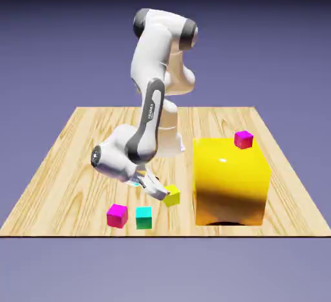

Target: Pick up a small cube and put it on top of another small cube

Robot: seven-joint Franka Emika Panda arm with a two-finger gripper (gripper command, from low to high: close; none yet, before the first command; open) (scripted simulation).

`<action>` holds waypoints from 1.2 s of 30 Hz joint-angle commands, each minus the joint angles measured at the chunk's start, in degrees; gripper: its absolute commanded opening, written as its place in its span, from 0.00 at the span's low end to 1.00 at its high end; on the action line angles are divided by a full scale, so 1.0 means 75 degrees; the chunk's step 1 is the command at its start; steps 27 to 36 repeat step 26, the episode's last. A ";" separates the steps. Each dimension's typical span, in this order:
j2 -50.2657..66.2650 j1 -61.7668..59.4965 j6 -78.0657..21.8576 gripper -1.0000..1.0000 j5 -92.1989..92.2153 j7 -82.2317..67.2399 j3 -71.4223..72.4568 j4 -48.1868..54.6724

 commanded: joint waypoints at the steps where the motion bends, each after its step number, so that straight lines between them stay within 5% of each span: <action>1: 0.0255 0.0063 0.0275 0.50 0.0332 -0.0194 0.0205 -0.0102; 2: 0.0454 0.0111 0.0488 0.50 0.0591 -0.0345 0.0364 -0.0181; 3: 0.0454 0.0111 0.0489 0.00 0.0591 -0.0345 0.0364 -0.0181; 7: -0.0252 -0.0082 -0.0274 0.00 -0.0258 0.0247 -0.0249 0.0115; 17: -0.0131 -0.0946 -0.0301 0.00 0.3063 0.2695 -0.2286 0.0751; 23: 0.0697 -0.0877 0.0065 0.00 0.4142 0.2309 -0.1642 0.0866; 24: 0.0697 -0.0877 0.0065 1.00 0.4142 0.2309 -0.1642 0.0866; 36: 0.0428 -0.0905 -0.0054 1.00 0.3810 0.2448 -0.1863 0.0832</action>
